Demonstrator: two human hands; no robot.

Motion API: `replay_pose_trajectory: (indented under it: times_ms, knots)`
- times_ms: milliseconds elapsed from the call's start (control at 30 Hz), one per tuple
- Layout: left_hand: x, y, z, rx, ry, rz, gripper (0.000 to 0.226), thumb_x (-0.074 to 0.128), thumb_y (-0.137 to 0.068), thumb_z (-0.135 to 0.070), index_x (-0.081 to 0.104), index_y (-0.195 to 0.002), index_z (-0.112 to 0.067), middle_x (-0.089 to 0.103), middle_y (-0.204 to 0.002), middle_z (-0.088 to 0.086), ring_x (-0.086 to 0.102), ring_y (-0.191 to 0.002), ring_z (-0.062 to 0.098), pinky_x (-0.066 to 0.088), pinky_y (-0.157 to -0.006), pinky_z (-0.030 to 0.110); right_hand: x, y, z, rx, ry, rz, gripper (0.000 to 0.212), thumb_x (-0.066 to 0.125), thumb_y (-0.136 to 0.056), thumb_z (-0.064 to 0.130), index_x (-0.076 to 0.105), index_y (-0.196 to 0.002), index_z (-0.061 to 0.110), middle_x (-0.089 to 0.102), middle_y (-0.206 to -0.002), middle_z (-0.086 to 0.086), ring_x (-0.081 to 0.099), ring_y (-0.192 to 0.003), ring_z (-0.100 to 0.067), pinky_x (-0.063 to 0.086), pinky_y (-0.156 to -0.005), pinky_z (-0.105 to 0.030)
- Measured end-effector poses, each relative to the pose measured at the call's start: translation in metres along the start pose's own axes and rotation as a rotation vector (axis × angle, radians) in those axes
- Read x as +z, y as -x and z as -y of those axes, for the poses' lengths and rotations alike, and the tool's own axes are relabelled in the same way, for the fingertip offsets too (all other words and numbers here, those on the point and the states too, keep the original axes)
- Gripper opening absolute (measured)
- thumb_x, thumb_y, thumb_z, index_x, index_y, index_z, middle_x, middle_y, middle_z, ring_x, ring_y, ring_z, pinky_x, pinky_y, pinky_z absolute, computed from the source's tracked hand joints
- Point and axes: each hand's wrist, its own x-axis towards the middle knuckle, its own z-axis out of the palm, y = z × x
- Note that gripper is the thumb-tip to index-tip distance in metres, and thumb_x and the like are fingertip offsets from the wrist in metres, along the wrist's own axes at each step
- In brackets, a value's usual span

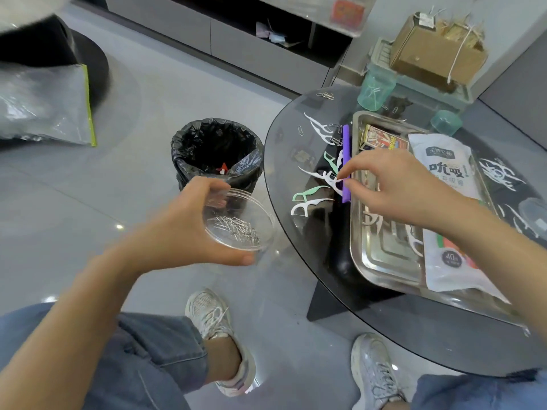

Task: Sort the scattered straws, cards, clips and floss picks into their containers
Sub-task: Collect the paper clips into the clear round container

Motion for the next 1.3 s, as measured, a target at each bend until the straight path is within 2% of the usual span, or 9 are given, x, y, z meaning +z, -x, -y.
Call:
replay_pose_trajectory:
  times_ms: [167,267,500,700,867,1033,1100,1200,1300]
  knots:
    - [-0.019,-0.033,-0.01,0.001,0.052,-0.136,0.11,0.078,-0.026,-0.073,0.037,-0.122,-0.039,0.046,-0.117,-0.031,0.047,-0.106,-0.022,0.039,-0.082,0.01,0.0,-0.025,-0.015,0.098,-0.024,0.052,0.022,0.056,-0.091,0.016,0.069,-0.109,0.016,0.069,-0.109,-0.001,0.061,-0.101,-0.016,0.033,-0.082,-0.014]
    - [-0.024,-0.062,-0.02,0.032,0.036,-0.144,0.117,0.079,-0.028,-0.073,0.036,-0.129,-0.032,0.046,-0.121,-0.023,0.047,-0.106,-0.017,0.036,-0.08,0.008,0.003,-0.046,-0.016,0.111,-0.028,0.108,0.028,0.056,-0.092,0.018,0.065,-0.118,0.018,0.067,-0.115,0.003,0.057,-0.101,-0.006,0.027,-0.075,-0.006]
    - [-0.029,-0.133,-0.03,0.094,-0.081,-0.256,0.115,0.087,-0.042,-0.052,0.036,-0.136,-0.013,0.035,-0.12,-0.011,0.044,-0.092,-0.014,0.028,-0.07,-0.009,0.018,-0.126,-0.019,0.182,-0.057,0.142,0.041,0.061,-0.09,0.027,0.058,-0.127,0.011,0.063,-0.124,-0.006,0.058,-0.112,-0.019,0.043,-0.096,-0.028]
    - [-0.029,-0.157,-0.017,0.093,-0.157,-0.27,0.117,0.082,-0.042,-0.057,0.033,-0.138,-0.013,0.03,-0.121,-0.014,0.038,-0.112,0.001,0.03,-0.092,0.016,0.043,-0.175,-0.024,0.225,0.002,0.098,0.041,0.064,-0.088,0.029,0.062,-0.12,0.004,0.064,-0.116,-0.011,0.058,-0.109,-0.028,0.045,-0.096,-0.036]
    - [-0.04,-0.164,-0.009,0.1,-0.165,-0.248,0.114,0.085,-0.044,-0.052,0.033,-0.138,-0.016,0.034,-0.127,-0.013,0.039,-0.118,0.003,0.033,-0.097,0.021,0.049,-0.186,-0.019,0.17,0.186,0.143,0.032,0.051,-0.083,-0.001,0.059,-0.114,0.005,0.059,-0.114,-0.017,0.056,-0.105,-0.035,0.049,-0.084,-0.038]
    - [-0.036,-0.161,-0.001,0.074,-0.203,-0.195,0.111,0.088,-0.047,-0.047,0.031,-0.138,-0.017,0.032,-0.124,-0.015,0.036,-0.113,-0.001,0.029,-0.094,0.017,0.046,-0.186,-0.004,0.12,0.316,0.193,0.014,0.05,-0.08,-0.008,0.044,-0.082,0.004,0.057,-0.105,-0.023,0.057,-0.099,-0.04,0.035,-0.065,-0.033]
    - [-0.036,-0.16,0.002,0.068,-0.218,-0.194,0.11,0.087,-0.048,-0.047,0.031,-0.138,-0.018,0.032,-0.124,-0.016,0.036,-0.113,-0.002,0.03,-0.093,0.017,0.045,-0.187,-0.005,0.129,0.292,0.208,0.016,0.048,-0.08,-0.008,0.039,-0.081,0.005,0.057,-0.103,-0.022,0.057,-0.098,-0.039,0.036,-0.065,-0.033]
    - [-0.038,-0.159,0.003,0.058,-0.246,-0.175,0.112,0.086,-0.048,-0.047,0.029,-0.14,-0.018,0.028,-0.121,-0.018,0.036,-0.116,0.0,0.032,-0.096,0.02,0.042,-0.188,-0.014,0.2,0.181,0.207,0.021,0.049,-0.079,-0.001,0.054,-0.099,-0.002,0.061,-0.104,-0.019,0.056,-0.099,-0.036,0.049,-0.075,-0.036]
    - [-0.038,-0.156,0.006,0.042,-0.324,-0.141,0.113,0.086,-0.05,-0.045,0.027,-0.142,-0.016,0.031,-0.131,-0.012,0.038,-0.124,0.008,0.038,-0.099,0.027,0.044,-0.181,-0.018,0.226,0.174,0.162,0.026,0.05,-0.076,0.002,0.063,-0.098,-0.003,0.065,-0.1,-0.02,0.058,-0.097,-0.037,0.05,-0.081,-0.041]
